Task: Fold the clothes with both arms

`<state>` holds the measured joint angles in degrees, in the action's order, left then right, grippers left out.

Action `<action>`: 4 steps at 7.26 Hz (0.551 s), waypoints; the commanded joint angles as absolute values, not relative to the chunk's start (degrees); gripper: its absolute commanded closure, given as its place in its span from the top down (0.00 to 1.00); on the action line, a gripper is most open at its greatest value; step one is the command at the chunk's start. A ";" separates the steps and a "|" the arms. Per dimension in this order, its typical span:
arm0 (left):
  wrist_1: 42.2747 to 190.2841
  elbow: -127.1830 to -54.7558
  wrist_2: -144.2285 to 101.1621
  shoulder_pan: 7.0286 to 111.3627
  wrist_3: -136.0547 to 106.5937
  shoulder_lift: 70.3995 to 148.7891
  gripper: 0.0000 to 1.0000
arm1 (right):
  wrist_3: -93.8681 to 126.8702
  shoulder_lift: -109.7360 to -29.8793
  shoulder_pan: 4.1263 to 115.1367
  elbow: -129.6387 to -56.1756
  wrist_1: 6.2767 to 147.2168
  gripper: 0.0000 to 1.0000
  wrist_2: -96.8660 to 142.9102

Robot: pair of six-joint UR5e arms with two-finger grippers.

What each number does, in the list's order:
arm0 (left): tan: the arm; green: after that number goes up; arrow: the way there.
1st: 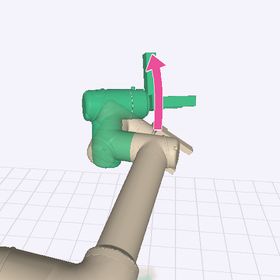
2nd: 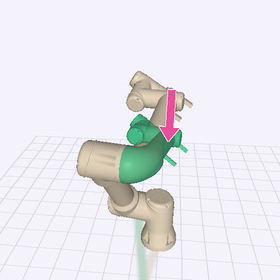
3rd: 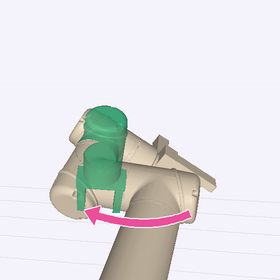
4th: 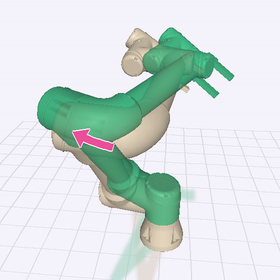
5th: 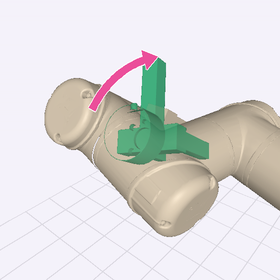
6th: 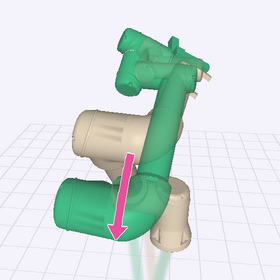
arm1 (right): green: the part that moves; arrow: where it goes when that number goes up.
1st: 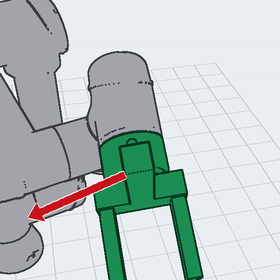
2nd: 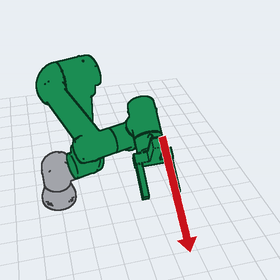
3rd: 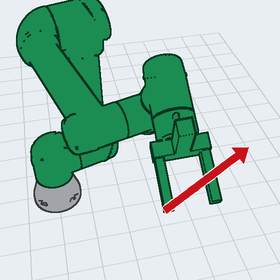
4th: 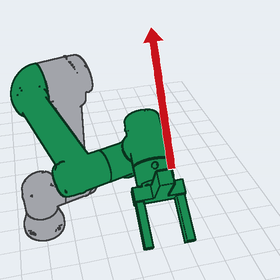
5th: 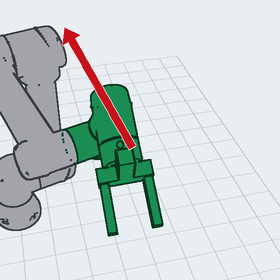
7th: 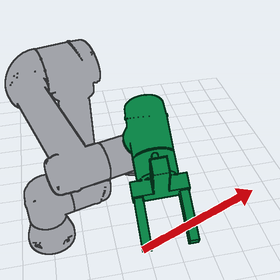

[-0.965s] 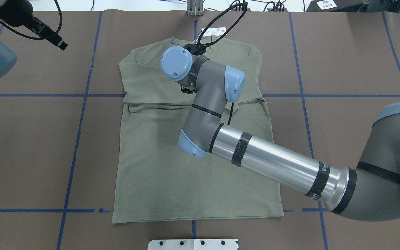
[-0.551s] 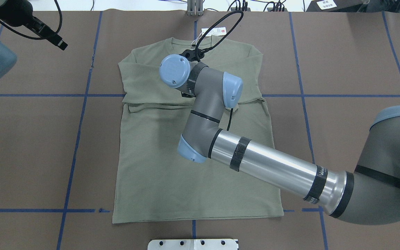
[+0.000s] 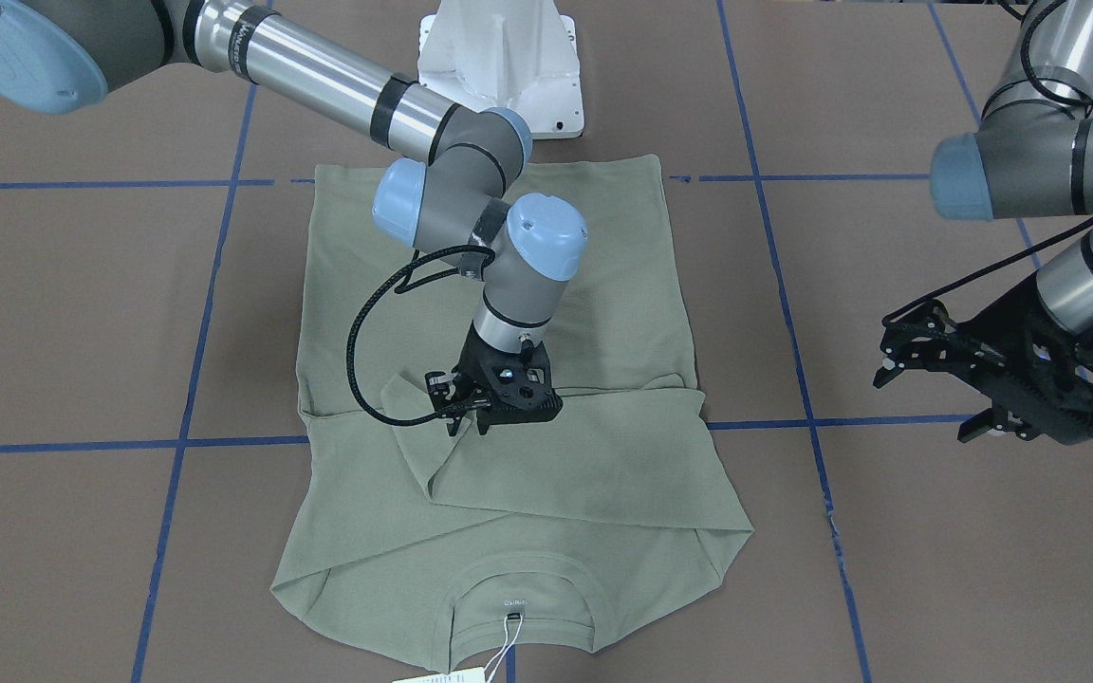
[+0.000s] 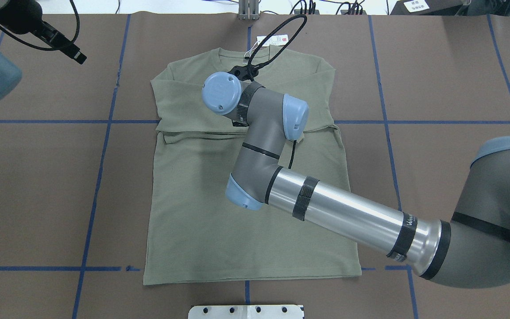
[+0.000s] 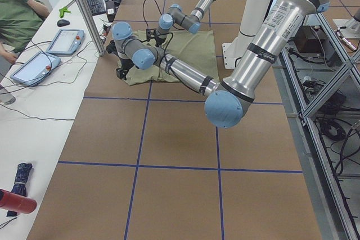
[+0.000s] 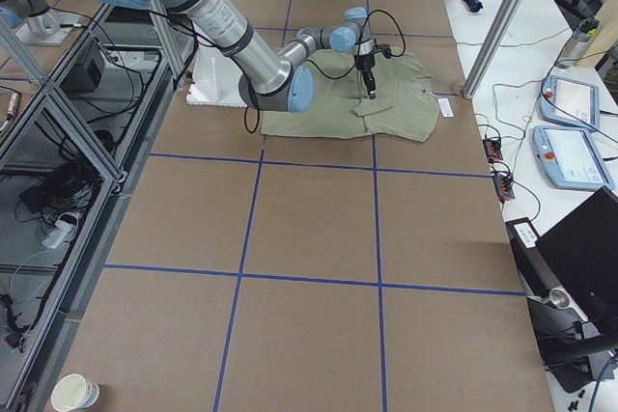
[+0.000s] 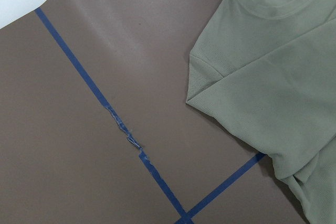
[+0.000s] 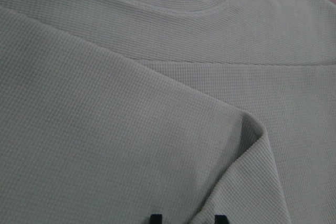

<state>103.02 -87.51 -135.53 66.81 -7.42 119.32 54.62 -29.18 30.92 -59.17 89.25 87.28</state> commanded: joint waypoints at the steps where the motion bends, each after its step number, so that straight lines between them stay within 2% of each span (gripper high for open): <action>1: 103.01 -87.54 -135.53 66.80 -7.65 119.44 1.00 | 53.44 -29.35 30.94 -59.33 89.38 0.36 87.28; 3: 102.92 -87.36 -135.44 66.71 -7.91 119.79 1.00 | 52.74 -29.53 30.94 -59.50 89.38 0.29 87.36; 4: 102.92 -87.36 -135.44 66.71 -7.91 119.88 1.00 | 52.73 -29.53 30.94 -59.68 89.38 0.15 87.36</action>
